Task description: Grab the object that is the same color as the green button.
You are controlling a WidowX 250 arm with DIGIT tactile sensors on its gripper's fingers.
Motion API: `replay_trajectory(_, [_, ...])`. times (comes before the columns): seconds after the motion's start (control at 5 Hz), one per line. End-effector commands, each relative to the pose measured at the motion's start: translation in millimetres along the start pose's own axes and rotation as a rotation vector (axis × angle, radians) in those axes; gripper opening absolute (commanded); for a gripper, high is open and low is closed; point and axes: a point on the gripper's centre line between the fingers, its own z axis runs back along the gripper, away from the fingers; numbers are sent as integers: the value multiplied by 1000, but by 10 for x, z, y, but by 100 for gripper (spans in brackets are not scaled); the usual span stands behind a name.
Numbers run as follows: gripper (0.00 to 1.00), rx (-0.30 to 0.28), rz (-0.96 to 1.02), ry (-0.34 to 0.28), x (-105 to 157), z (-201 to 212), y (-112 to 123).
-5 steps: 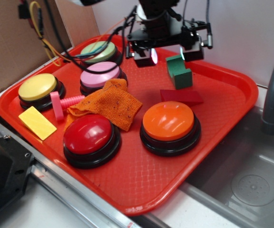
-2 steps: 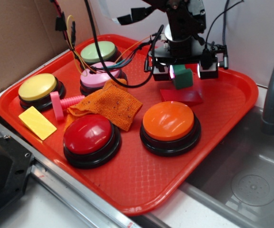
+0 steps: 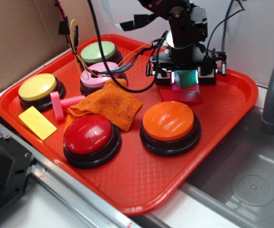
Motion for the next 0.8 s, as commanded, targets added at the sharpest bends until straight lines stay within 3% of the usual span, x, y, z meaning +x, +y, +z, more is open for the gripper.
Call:
replay_trajectory(0.0, [0, -54, -143, -11, 272, 415, 45])
replay_trajectory(0.2, [0, -30, -262, 5, 344, 654, 108])
replay_trajectory(0.6, [0, -57, -506, 201, 563, 1355, 557])
